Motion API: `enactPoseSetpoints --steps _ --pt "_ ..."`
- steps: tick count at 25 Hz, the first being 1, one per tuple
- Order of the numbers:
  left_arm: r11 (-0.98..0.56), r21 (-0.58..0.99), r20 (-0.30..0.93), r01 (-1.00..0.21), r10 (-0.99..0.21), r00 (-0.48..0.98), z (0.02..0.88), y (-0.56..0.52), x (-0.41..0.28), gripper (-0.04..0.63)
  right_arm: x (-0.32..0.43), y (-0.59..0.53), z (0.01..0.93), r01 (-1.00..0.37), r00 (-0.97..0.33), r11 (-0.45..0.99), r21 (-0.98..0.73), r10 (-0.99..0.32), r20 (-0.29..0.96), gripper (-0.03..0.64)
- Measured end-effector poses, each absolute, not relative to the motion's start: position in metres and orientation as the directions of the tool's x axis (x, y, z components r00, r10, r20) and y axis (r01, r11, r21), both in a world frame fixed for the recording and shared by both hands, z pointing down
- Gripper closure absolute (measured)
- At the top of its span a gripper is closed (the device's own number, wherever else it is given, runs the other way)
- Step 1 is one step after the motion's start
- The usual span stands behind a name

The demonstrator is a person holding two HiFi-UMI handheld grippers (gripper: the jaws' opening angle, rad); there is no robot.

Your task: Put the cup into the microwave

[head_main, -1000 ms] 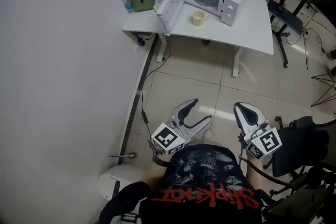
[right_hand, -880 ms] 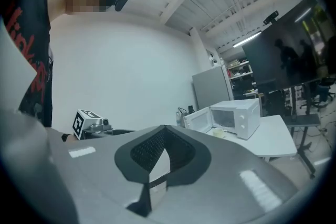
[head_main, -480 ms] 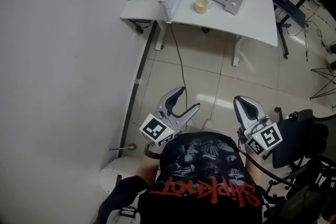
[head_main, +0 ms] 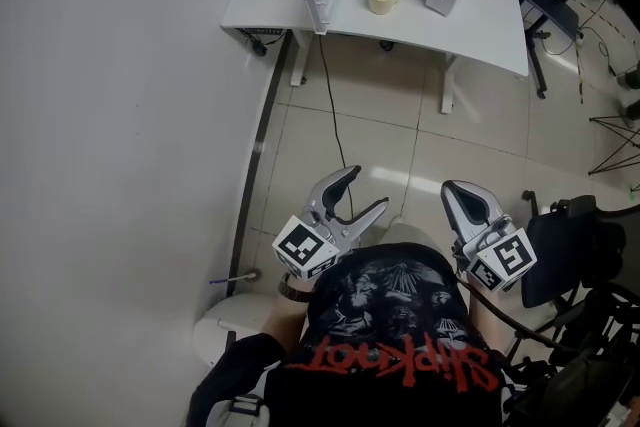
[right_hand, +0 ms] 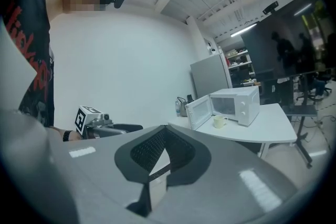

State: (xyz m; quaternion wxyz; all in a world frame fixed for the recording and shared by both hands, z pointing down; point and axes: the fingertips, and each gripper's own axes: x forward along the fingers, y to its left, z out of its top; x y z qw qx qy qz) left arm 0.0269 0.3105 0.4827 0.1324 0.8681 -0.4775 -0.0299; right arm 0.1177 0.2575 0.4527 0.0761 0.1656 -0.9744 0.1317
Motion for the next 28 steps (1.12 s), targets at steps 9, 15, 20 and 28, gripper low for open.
enactPoseSetpoints --steps 9,15,20,28 --pt "-0.487 0.218 0.118 -0.846 -0.847 0.518 0.497 0.297 0.012 0.296 0.096 0.241 0.473 -0.309 -0.945 0.909 -0.279 -0.261 0.199 0.615" --pt "-0.471 0.047 0.157 -0.881 -0.867 0.472 0.478 0.24 0.005 0.296 0.079 0.173 0.477 -0.343 -0.939 0.894 -0.289 -0.316 0.138 0.615" --pt "-0.466 0.075 0.157 -0.882 -0.868 0.472 0.458 0.184 0.002 0.296 0.078 0.122 0.462 -0.335 -0.942 0.895 -0.295 -0.319 0.103 0.615" --pt "-0.512 0.062 0.202 -0.857 -0.834 0.513 0.463 0.116 0.027 0.296 0.097 0.057 0.462 -0.337 -0.94 0.883 -0.326 -0.336 0.062 0.615"
